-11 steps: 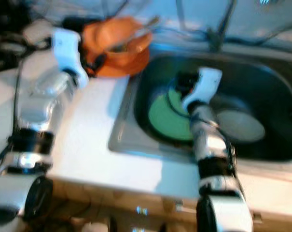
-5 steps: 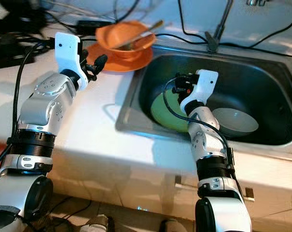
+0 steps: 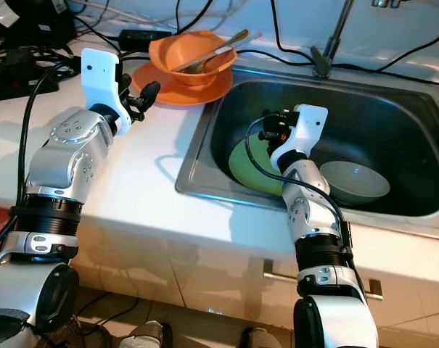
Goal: Kitchen organization
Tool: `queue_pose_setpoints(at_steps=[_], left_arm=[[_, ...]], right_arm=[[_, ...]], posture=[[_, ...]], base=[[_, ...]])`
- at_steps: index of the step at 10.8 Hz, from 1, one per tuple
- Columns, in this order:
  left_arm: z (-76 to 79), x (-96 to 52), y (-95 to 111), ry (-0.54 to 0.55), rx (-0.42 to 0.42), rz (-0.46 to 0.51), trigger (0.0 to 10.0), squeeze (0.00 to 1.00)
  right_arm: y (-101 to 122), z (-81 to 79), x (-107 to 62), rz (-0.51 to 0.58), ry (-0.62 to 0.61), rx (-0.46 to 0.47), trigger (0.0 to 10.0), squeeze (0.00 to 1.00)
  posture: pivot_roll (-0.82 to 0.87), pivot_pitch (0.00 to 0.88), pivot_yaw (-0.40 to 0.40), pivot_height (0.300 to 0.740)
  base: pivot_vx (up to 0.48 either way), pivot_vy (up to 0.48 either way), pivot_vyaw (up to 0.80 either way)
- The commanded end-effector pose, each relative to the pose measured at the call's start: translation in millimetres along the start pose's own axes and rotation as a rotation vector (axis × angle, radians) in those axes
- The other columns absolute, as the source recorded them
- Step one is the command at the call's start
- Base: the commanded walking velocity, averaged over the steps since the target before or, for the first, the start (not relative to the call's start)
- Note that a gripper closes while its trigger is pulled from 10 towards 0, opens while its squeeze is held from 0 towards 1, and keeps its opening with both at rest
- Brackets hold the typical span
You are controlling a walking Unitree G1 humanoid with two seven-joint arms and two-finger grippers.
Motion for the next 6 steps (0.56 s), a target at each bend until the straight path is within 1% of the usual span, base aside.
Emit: queue_pose_setpoints(at_steps=[1,4,6], left_arm=[[-1.3,0.1,-2,0.002,0.003,-0.005,10.0,0.00],[-5.3,0.3,0,-0.043,0.020,-0.018,10.0,0.00],[-15.1,4.6,1,-0.077,0.025,-0.039,10.0,0.00]], right_arm=[[-1,2.0,-0.2,-0.010,-0.007,-0.004,10.0,0.00],[-2,0.7,-0.9,-0.009,-0.004,-0.002,10.0,0.00],[-3,0.3,-1.6,-0.008,-0.005,0.000,10.0,0.00]], posture=[[0.06,0.134,-0.018,0.740],[0.06,0.138,-0.011,0.740],[0.06,0.140,-0.002,0.740]], base=[[0.000,0.000,0.00],[0.000,0.000,0.00],[0.000,0.000,0.00]])
Point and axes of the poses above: a point about 5 cm out from each wrist's last joint towards the gripper, its own x axis pointing out of the wrist towards the gripper, its own y axis along the axis of the wrist's last joint, z = x × y, the point moved 1 cm from there along x, pointing out of the wrist towards the gripper, and after that the axes turned 11 degrees about x, right-handed, at the moved point
